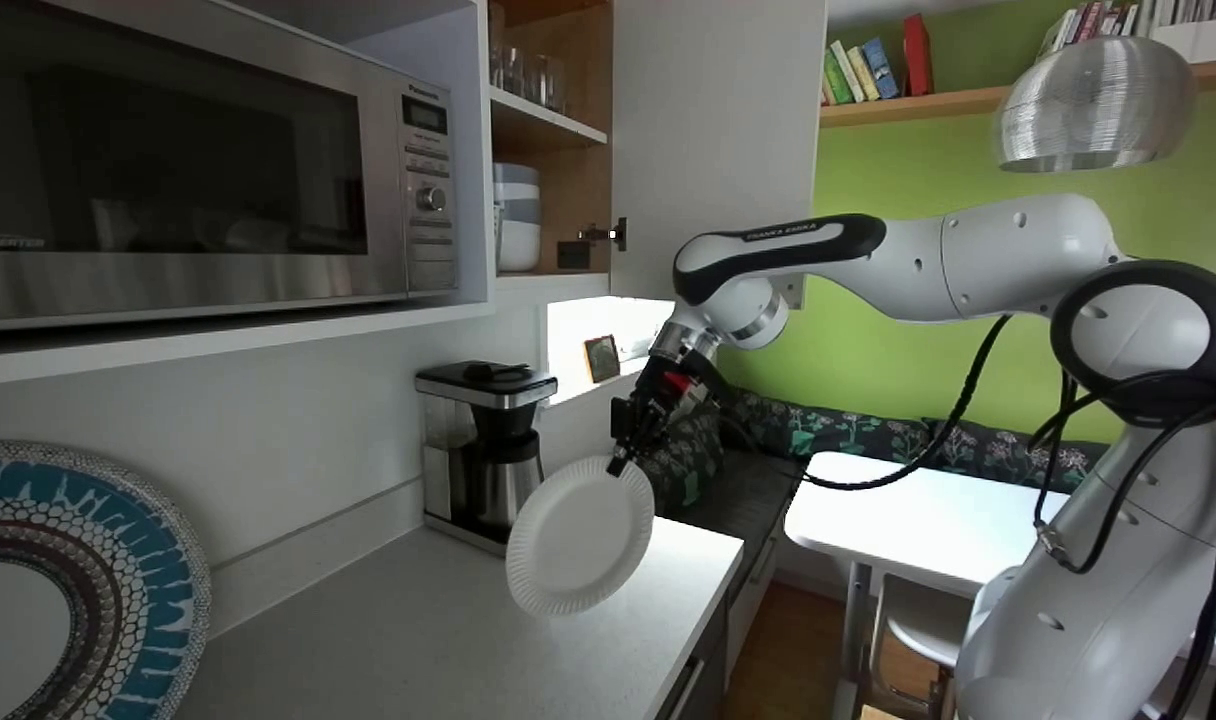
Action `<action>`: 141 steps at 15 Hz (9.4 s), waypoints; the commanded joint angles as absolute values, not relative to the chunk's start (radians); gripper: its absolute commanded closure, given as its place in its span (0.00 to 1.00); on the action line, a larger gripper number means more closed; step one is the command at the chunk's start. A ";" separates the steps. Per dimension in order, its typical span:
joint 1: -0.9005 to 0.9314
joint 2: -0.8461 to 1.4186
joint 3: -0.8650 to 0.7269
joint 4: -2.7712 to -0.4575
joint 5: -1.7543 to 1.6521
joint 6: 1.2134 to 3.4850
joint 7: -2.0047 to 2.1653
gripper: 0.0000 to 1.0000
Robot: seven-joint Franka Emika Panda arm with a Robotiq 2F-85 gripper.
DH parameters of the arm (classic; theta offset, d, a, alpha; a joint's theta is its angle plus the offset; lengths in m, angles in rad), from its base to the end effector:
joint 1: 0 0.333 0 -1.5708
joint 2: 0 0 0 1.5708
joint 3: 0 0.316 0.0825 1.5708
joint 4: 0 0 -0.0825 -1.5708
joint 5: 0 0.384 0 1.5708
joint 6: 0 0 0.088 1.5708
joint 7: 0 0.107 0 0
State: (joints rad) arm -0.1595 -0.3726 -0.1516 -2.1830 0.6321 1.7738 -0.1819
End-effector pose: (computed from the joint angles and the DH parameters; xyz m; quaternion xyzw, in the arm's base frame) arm 0.4350 -0.0937 0.5533 -0.9359 0.1241 -0.0582 0.3246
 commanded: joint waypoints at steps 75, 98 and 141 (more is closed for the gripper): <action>-0.175 -0.471 -0.022 -2.208 -0.117 2.240 0.261 0.00; -0.104 -0.180 -0.125 -1.481 0.294 2.333 0.275 0.00; -0.187 0.411 -0.167 -0.635 0.698 1.924 0.187 0.00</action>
State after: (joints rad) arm -0.1991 0.3553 -0.1559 -0.7110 0.7346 1.9037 0.1579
